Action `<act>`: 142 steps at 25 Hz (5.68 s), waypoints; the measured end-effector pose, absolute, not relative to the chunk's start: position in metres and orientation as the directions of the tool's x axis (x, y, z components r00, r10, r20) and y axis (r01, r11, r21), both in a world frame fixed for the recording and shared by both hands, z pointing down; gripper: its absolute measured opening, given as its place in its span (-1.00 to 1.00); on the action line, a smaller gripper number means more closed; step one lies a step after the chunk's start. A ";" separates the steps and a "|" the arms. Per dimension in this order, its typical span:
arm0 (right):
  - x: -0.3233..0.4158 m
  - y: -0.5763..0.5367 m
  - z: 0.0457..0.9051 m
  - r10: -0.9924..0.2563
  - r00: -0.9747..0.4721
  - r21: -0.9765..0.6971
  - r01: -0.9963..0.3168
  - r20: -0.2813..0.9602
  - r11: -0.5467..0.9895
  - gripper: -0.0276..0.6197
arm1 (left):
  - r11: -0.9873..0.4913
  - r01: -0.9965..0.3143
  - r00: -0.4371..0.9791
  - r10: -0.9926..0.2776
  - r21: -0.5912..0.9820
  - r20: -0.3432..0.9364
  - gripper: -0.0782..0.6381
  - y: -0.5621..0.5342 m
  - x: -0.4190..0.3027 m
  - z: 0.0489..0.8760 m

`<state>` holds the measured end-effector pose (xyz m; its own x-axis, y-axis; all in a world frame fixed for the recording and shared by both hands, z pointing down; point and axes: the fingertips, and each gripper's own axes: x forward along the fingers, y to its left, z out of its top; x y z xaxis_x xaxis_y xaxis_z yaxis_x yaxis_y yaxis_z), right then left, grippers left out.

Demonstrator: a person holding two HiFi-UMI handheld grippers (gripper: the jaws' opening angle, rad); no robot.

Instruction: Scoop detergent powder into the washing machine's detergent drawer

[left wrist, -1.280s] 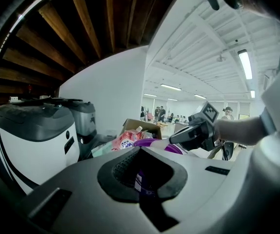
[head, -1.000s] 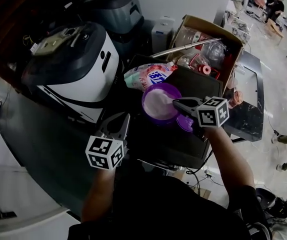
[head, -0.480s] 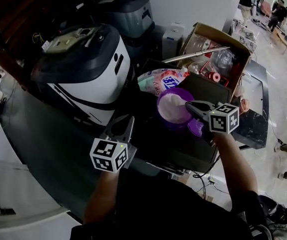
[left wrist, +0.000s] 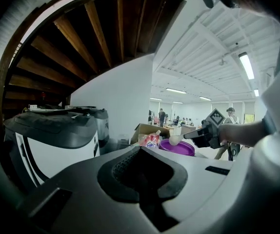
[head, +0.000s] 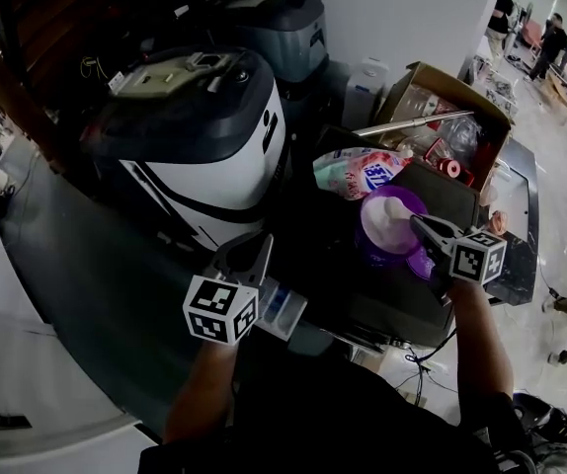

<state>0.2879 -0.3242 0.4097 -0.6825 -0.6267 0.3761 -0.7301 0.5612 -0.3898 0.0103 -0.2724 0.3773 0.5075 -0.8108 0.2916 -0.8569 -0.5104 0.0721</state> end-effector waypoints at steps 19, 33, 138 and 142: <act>0.193 -0.279 0.335 -0.706 -0.679 -0.412 -0.712 0.199 0.569 -0.85 | -0.576 -0.810 0.582 -0.767 0.107 0.271 -0.76 -0.241 -0.067 0.387; 0.103 -0.219 0.350 -0.640 -0.753 -0.492 -0.621 0.156 0.610 -0.85 | -0.575 -0.808 0.586 -0.765 0.127 0.268 -0.76 -0.192 -0.106 0.399; 0.032 -0.117 0.596 -0.391 -0.559 -0.113 -0.665 0.732 0.739 -0.85 | -0.545 -0.792 0.609 -0.681 0.275 0.407 -0.76 -0.145 -0.092 0.510; 0.032 -0.116 0.596 -0.395 -0.541 -0.074 -0.652 0.743 0.754 -0.85 | -0.542 -0.793 0.609 -0.682 0.278 0.406 -0.76 -0.143 -0.093 0.511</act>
